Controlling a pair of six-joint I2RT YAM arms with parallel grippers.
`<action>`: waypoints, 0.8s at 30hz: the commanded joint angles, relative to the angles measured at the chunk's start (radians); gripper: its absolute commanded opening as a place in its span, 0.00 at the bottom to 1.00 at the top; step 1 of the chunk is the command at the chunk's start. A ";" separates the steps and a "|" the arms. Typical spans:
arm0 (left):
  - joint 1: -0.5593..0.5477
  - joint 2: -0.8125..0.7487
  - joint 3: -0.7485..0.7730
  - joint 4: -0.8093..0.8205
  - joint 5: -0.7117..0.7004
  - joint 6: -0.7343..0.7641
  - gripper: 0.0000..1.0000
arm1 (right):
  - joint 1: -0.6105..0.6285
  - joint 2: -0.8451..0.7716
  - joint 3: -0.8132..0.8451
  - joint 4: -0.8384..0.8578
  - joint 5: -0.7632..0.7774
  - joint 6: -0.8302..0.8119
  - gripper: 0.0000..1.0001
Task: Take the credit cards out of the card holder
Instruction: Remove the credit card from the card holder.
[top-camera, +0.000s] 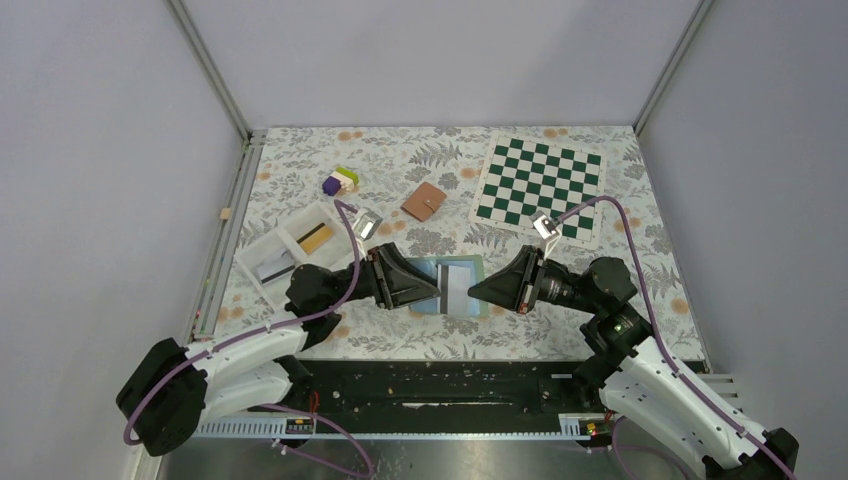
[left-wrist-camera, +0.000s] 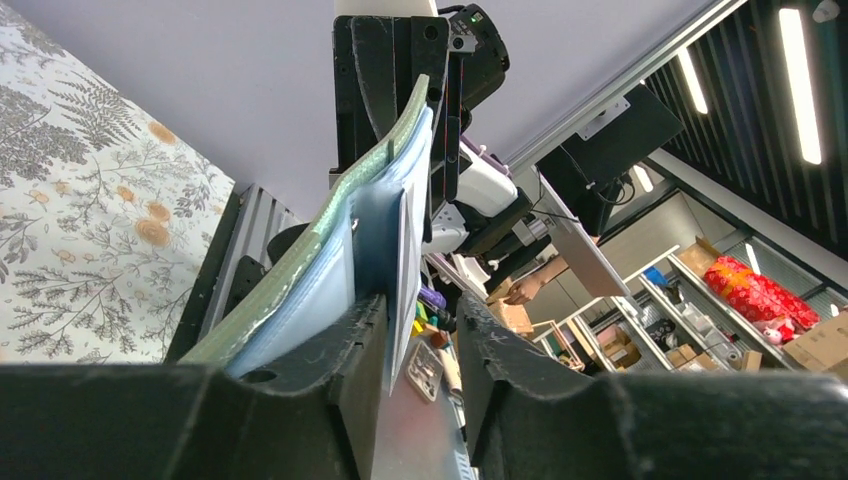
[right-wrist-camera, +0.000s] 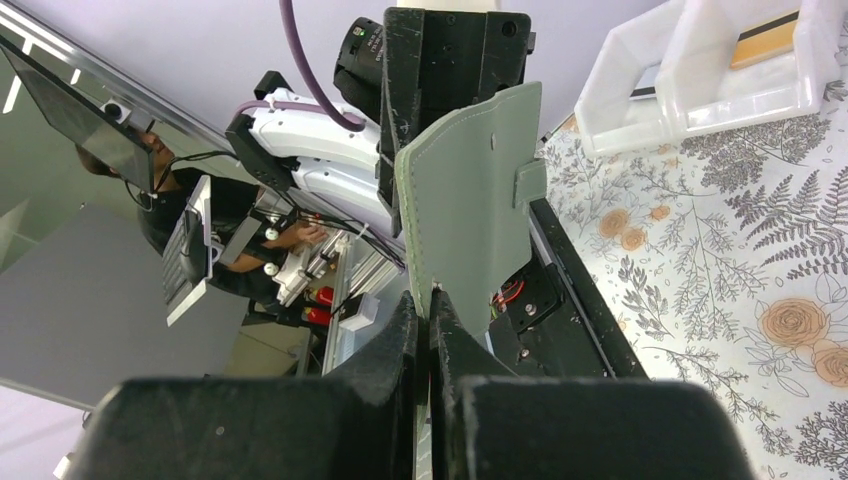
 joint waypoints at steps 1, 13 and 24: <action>-0.006 0.000 0.005 0.115 0.007 -0.025 0.26 | -0.001 0.004 -0.007 0.068 -0.023 0.008 0.00; -0.005 -0.017 0.025 -0.010 -0.012 -0.012 0.00 | -0.001 -0.010 0.014 0.001 -0.025 -0.019 0.00; 0.001 -0.156 0.000 -0.239 -0.076 0.088 0.00 | -0.001 -0.055 0.014 -0.018 -0.023 -0.032 0.00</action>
